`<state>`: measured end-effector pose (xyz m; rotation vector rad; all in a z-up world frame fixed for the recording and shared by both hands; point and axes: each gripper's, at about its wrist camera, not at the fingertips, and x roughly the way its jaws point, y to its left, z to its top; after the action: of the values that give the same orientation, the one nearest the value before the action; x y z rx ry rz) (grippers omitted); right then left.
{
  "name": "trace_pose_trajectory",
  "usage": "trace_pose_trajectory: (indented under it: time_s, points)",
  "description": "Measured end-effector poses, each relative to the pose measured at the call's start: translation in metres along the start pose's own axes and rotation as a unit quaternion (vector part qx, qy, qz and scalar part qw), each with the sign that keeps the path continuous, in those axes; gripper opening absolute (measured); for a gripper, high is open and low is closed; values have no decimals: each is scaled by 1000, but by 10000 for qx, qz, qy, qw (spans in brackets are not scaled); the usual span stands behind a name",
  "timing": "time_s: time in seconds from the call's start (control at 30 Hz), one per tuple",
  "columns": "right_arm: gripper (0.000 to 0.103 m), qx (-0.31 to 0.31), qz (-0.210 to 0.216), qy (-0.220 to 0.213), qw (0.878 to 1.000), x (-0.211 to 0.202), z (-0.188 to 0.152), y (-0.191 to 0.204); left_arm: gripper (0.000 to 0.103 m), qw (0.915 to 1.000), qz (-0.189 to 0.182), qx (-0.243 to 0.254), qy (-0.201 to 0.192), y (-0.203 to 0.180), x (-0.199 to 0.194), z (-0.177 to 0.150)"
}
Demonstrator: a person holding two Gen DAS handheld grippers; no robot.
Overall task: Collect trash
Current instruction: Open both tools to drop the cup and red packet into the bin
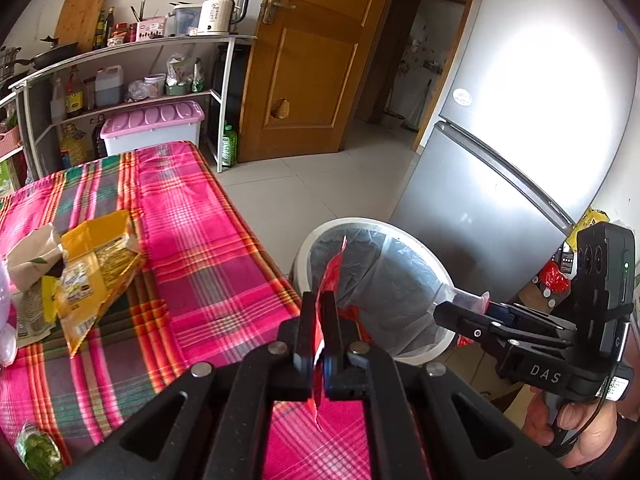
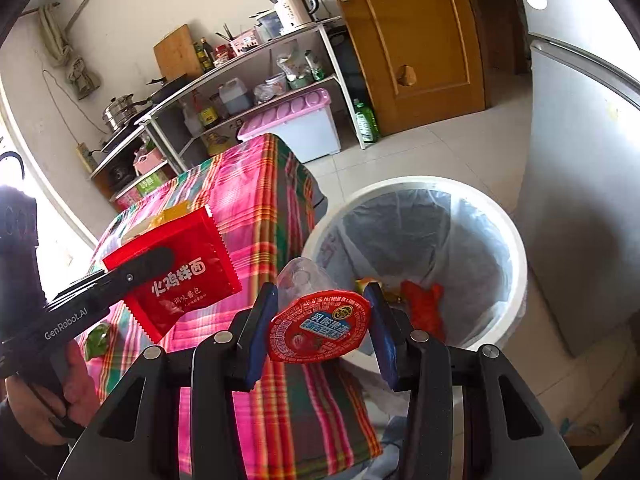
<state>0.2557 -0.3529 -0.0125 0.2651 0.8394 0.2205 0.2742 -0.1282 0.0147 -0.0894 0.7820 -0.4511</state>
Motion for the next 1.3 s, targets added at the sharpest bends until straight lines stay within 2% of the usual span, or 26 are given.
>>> trace_pose_trajectory:
  time_s: [0.37, 0.53, 0.63, 0.67, 0.9, 1.3]
  points:
    - [46, 363, -378, 172, 9985, 29, 8, -58, 3, 9986, -239, 93, 459, -37, 73, 18]
    - [49, 506, -434, 213, 9975, 36, 6, -73, 5, 9978, -197, 42, 629, -41, 96, 17]
    - [51, 500, -455, 213, 9975, 38, 4, -75, 18, 9976, -203, 11, 669, -40, 101, 15]
    - [52, 491, -455, 208, 9975, 39, 3, -75, 21, 9976, -210, -9, 660, -39, 102, 14]
    - [53, 531, -445, 86, 9976, 31, 3, -72, 22, 9980, -221, -134, 571, -31, 93, 11]
    - [53, 476, -288, -380, 9977, -11, 9, -37, 22, 9996, 68, -231, 118, -1, 29, 5]
